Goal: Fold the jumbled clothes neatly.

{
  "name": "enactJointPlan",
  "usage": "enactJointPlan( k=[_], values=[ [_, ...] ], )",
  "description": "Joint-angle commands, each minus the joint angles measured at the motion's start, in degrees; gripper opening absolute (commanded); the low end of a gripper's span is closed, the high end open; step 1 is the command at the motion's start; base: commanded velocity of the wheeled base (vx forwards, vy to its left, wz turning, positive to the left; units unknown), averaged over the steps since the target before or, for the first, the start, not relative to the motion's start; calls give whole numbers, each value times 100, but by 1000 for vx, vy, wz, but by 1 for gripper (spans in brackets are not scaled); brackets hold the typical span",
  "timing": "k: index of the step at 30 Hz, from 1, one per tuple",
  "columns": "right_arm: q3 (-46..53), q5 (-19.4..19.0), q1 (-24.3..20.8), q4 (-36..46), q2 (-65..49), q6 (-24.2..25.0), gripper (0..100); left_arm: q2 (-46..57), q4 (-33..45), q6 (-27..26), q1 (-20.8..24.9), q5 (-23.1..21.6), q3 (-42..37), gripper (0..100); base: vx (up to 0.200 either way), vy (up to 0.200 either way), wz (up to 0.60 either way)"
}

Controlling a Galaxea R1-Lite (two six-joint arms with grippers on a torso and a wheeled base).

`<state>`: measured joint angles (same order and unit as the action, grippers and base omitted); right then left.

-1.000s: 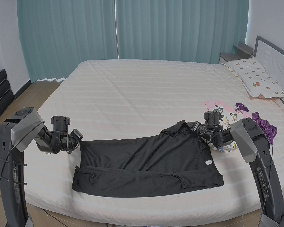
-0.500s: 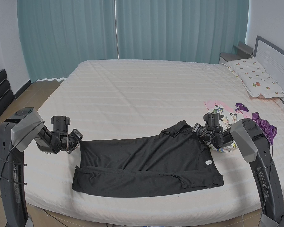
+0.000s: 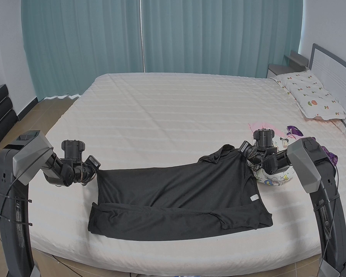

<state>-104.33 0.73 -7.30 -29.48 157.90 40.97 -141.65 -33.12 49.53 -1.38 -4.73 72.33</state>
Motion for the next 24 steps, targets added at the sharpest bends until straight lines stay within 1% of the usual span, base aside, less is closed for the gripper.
enactJointPlan(
  k=[1,4,8,10,13,14,20,22,24],
  values=[
    [237,15,-70,-339,-58,-142,0,138,-344,22,-73,7,-61,0,0,0,0],
    [316,15,-114,-462,-32,-362,0,147,-537,109,-117,42,-87,0,0,0,0],
    [334,32,-166,-761,-14,-415,0,261,-555,118,-196,69,-105,0,0,0,0],
    [360,138,-201,-814,21,-494,0,323,-564,118,-231,69,-175,0,0,0,0],
    [352,234,-193,-1130,30,-590,0,358,-573,109,-231,16,-245,0,0,0,0],
    [431,243,-175,-1315,-5,-608,0,340,-573,101,-214,16,-263,0,0,0,0],
    [958,217,-184,-1596,-234,-643,0,384,-581,118,-214,7,-254,0,0,0,0],
    [1143,234,-201,-1816,-225,-652,0,428,-581,127,-231,-10,-254,0,0,0,0],
    [1336,208,-219,-2238,-260,-678,0,446,-581,127,-231,-2,-272,0,0,0,0]
  ],
)
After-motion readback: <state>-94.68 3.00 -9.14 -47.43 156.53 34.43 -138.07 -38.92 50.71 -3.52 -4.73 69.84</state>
